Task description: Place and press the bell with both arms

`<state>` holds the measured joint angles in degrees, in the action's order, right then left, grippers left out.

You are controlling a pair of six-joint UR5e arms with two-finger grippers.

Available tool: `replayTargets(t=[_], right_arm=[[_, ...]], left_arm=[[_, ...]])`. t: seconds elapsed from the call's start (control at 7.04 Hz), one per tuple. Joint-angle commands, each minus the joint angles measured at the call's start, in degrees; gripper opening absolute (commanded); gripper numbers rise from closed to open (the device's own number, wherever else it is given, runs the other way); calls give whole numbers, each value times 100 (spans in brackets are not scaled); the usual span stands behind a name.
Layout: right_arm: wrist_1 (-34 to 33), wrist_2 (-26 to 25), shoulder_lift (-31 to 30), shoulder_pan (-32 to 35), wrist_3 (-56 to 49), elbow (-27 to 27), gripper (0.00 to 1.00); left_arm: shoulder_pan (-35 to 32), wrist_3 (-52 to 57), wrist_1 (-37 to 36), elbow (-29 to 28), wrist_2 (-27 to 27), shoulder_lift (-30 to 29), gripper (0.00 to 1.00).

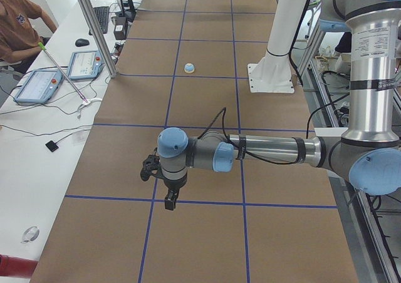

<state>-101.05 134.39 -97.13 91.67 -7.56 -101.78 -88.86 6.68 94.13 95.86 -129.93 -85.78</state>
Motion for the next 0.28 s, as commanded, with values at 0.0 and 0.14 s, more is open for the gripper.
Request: replayTargets(t=[0.0,0.14], right_arm=[[6,-9,10,0,0,18,100],[6,-9,10,0,0,27,100]], left_arm=[[0,9,0,-32,-6,0,100],[0,17,0,-14,-6,-9,100]])
